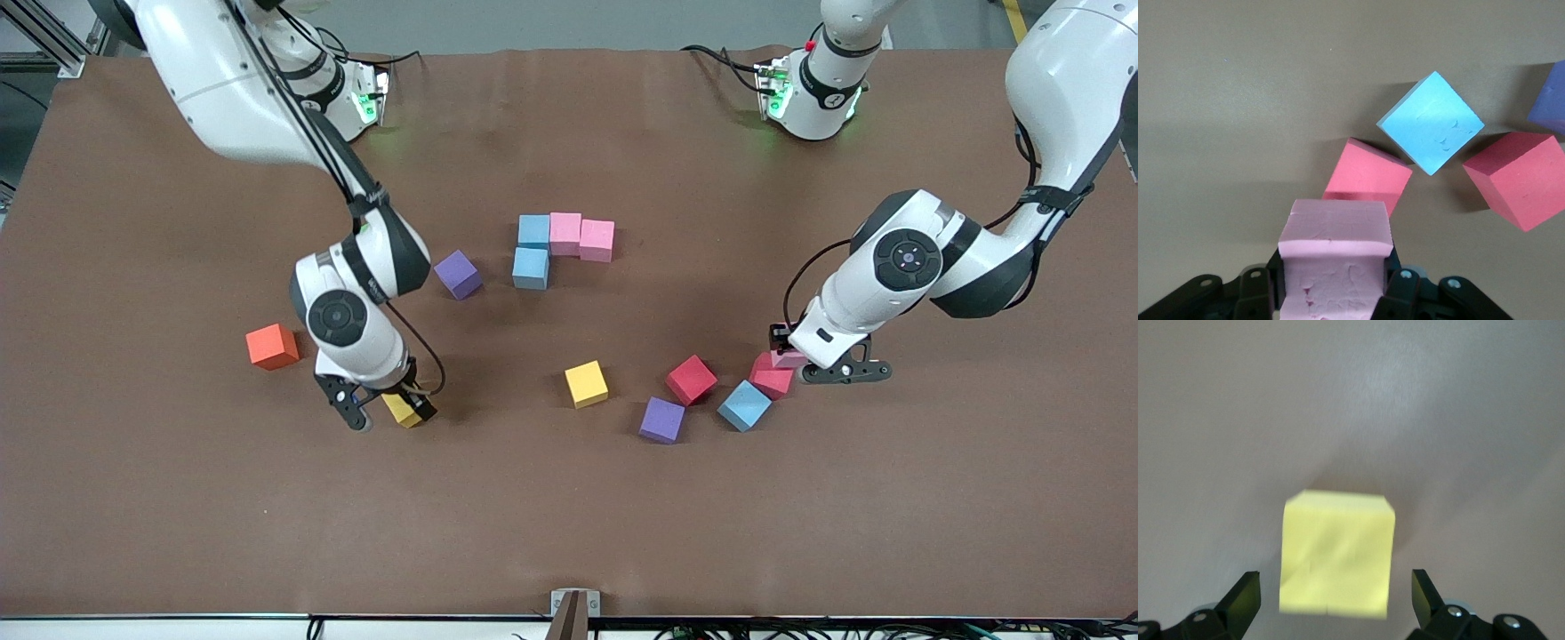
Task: Arrange 11 blocks into digit 3
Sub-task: 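Reach the right gripper to a yellow cube and grasp it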
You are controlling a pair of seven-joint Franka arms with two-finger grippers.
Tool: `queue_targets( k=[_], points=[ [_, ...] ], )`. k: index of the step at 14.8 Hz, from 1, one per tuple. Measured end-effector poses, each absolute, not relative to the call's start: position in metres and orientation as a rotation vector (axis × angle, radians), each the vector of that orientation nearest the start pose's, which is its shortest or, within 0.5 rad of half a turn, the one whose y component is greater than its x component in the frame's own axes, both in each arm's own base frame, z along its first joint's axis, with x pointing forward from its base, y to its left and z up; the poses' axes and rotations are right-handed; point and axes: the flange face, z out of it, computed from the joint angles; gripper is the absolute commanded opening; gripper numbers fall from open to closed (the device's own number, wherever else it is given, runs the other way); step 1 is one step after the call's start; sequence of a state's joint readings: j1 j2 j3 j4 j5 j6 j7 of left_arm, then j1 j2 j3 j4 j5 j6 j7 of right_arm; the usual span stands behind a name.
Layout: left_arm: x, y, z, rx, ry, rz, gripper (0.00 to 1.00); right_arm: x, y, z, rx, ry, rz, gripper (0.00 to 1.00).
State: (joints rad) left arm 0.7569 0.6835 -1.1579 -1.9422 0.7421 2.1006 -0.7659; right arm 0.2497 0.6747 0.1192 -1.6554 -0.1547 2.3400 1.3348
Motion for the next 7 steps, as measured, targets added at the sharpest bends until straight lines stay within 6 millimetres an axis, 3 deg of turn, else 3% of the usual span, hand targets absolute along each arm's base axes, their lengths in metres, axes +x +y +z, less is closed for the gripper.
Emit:
queue_targets(
  k=[3,7],
  points=[
    [0.5822,-0.1613,0.3022,-3.132,-0.036,0.016,0.49,0.6564,0.2227,0.217,-2.827,1.388,-0.063,1.0],
    [0.5822,-0.1613,0.3022,-3.132,-0.036,0.016,0.49,0.6548,0.2276,0.2177,-2.824,1.399,-0.052,0.9]
  ],
)
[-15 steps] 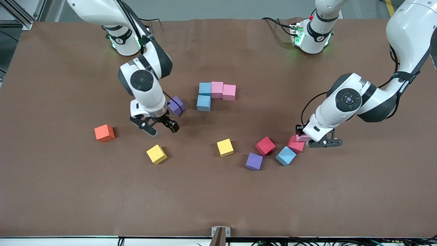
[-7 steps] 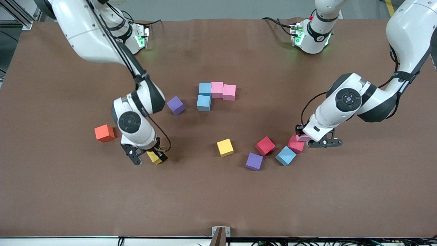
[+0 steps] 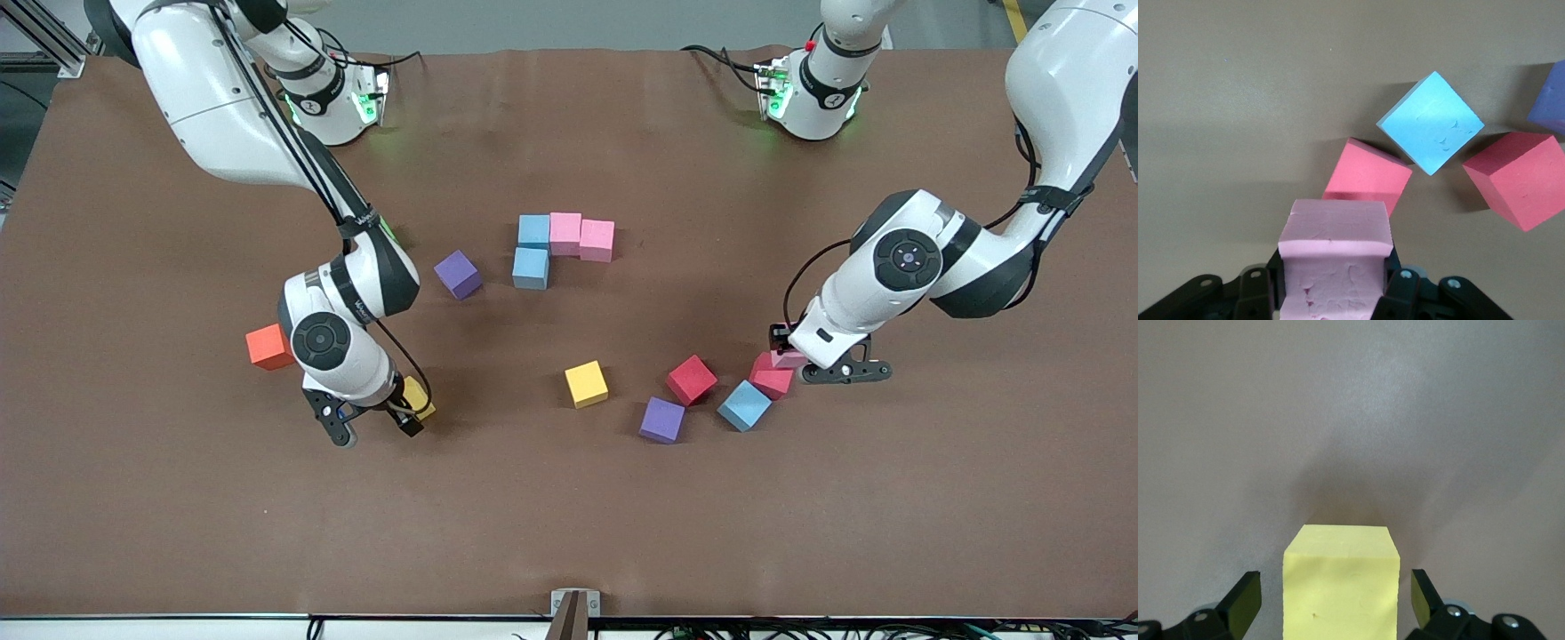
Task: Arrange 11 blocks into digit 3
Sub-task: 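Reach the right gripper to a yellow cube and grasp it, then carry the yellow cube to the cube row and lower it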
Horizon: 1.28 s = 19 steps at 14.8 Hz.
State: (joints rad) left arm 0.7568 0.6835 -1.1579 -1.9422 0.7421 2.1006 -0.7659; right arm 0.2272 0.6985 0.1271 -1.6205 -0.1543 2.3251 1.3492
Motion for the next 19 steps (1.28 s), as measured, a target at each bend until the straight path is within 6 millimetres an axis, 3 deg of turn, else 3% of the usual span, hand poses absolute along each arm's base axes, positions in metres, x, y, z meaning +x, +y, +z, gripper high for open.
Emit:
queue_targets(
  k=[5,6,7,11,17,19],
  points=[
    [0.582,-0.161,0.302,-3.132,-0.036,0.016,0.49,0.652,0.232,0.212,-2.833,1.395,-0.036,0.48],
    [0.582,-0.161,0.302,-3.132,-0.036,0.016,0.49,0.651,0.232,0.211,-2.835,1.393,-0.034,0.2],
    [0.582,-0.161,0.302,-3.132,-0.037,0.016,0.49,0.651,0.233,0.212,-2.837,1.388,-0.035,0.03],
    [0.585,-0.16,0.305,-3.134,-0.043,0.007,0.49,0.642,0.258,0.214,-2.883,1.272,-0.024,0.02],
    [0.585,-0.16,0.305,-3.134,-0.043,0.007,0.49,0.59,0.361,0.216,-3.046,0.754,0.008,0.02],
    [0.585,-0.16,0.305,-3.134,-0.043,0.007,0.49,0.581,0.377,0.225,-3.071,0.557,0.005,0.02]
  ],
)
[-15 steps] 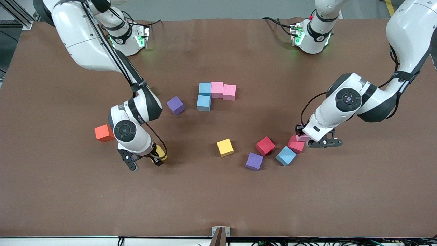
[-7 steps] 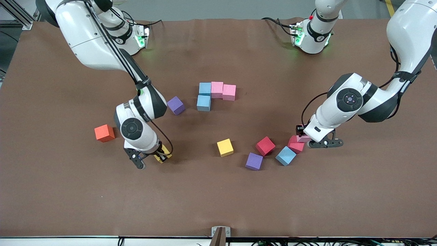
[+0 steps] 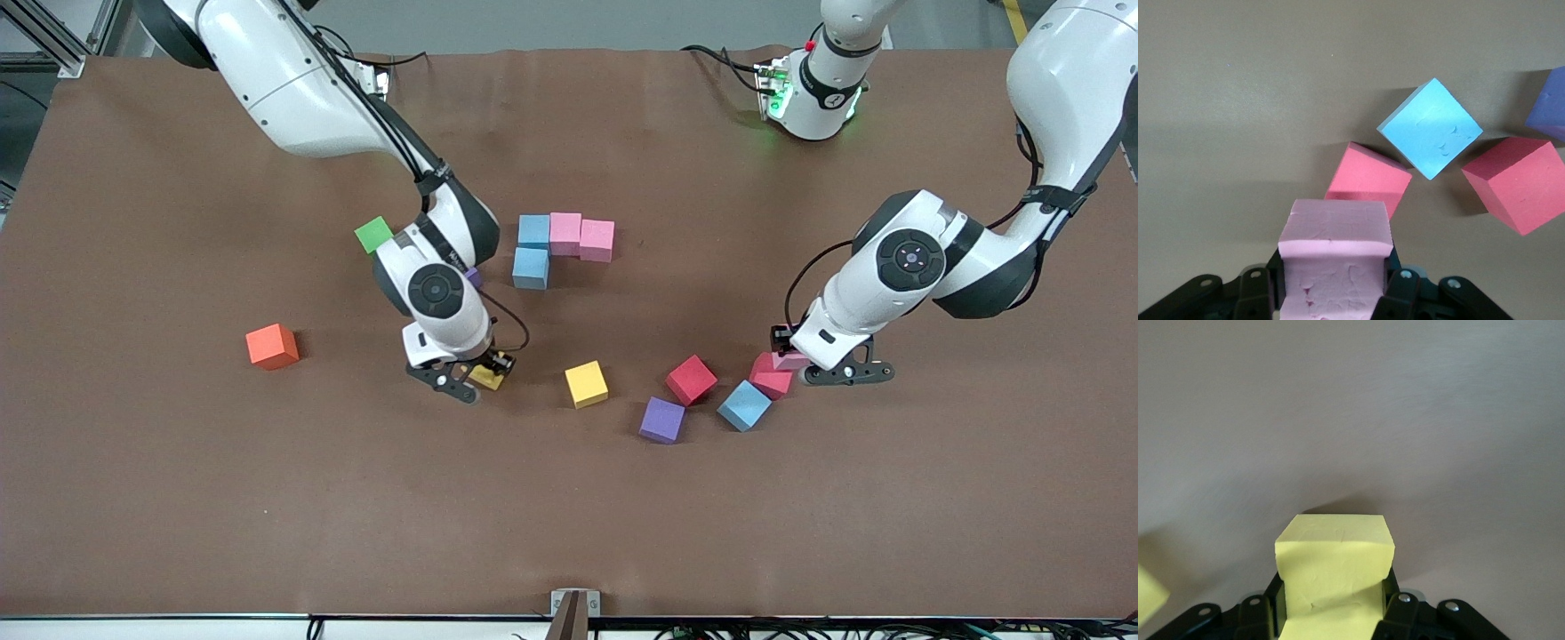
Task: Arrange 11 blocks into digit 3
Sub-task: 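Carry the yellow cube to the cube row and lower it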
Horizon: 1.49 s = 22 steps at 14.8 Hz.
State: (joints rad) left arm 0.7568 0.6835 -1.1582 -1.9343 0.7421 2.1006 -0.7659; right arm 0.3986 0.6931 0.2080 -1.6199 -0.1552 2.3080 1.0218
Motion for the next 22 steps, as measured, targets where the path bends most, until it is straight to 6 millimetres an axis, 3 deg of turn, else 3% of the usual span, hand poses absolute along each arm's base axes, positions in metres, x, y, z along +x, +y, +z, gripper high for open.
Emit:
queue_targets(
  k=[3,6,15,22],
  points=[
    [0.585,-0.161,0.305,-3.142,-0.053,0.018,0.49,0.572,0.392,0.242,-3.104,0.268,-0.003,0.02],
    [0.584,-0.162,0.306,-3.16,-0.082,0.043,0.49,0.561,0.4,0.248,-3.116,0.165,0.0,0.02],
    [0.575,-0.19,0.309,-3.162,-0.138,0.041,0.49,0.499,0.407,0.24,-3.133,0.044,0.001,0.02],
    [0.574,-0.192,0.309,-3.158,-0.141,0.047,0.48,0.484,0.417,0.24,-3.11,0.104,-0.035,0.02]
  ],
)
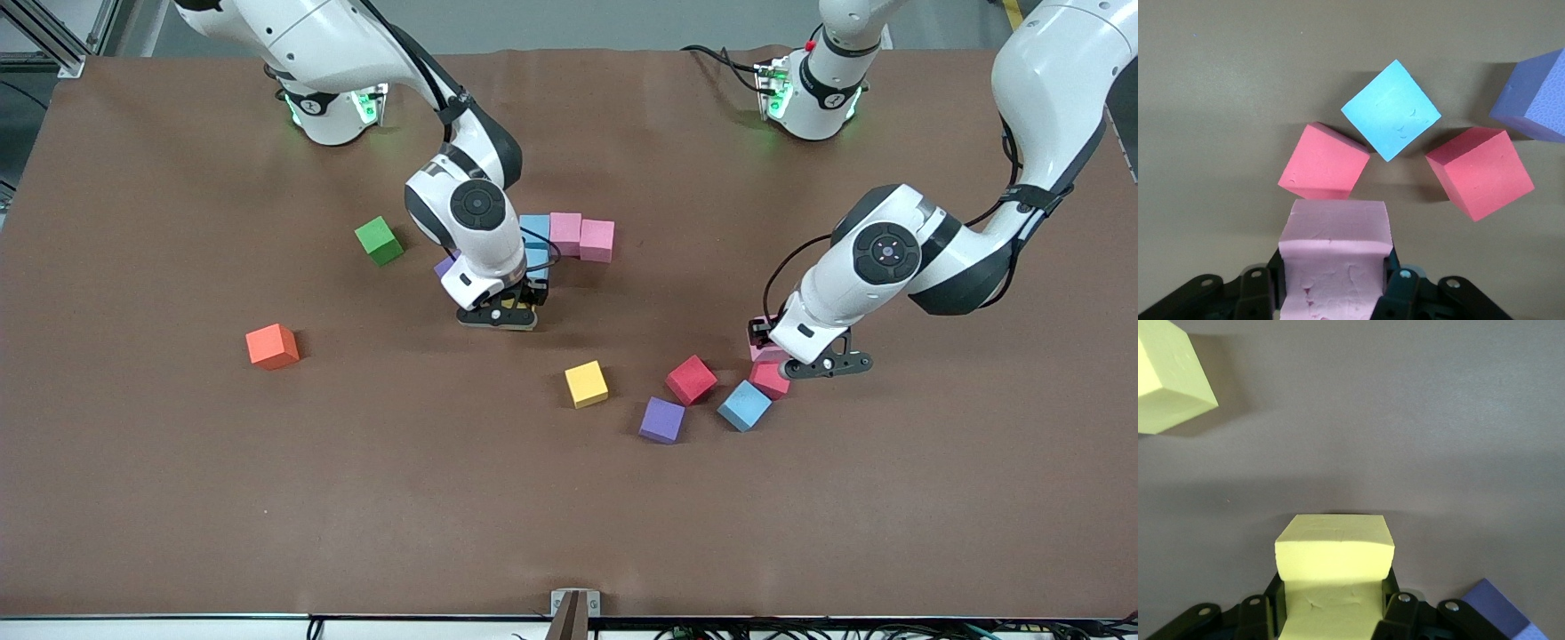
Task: Arrange 11 blocks into digit 3
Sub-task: 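Carry the yellow cube to the cube row and lower it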
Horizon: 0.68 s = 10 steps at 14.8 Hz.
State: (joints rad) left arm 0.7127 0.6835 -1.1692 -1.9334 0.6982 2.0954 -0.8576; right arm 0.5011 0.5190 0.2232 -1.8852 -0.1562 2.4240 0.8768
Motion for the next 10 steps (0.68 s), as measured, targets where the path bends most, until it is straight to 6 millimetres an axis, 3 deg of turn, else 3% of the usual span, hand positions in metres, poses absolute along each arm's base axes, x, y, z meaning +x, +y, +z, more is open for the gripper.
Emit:
queue_targets(
  k=[10],
  points=[
    [0.5758,-0.1887,0.3098,-3.144,-0.15,0.061,0.48,0.4757,0.4186,0.2325,-3.106,0.16,-0.032,0.02]
  ],
)
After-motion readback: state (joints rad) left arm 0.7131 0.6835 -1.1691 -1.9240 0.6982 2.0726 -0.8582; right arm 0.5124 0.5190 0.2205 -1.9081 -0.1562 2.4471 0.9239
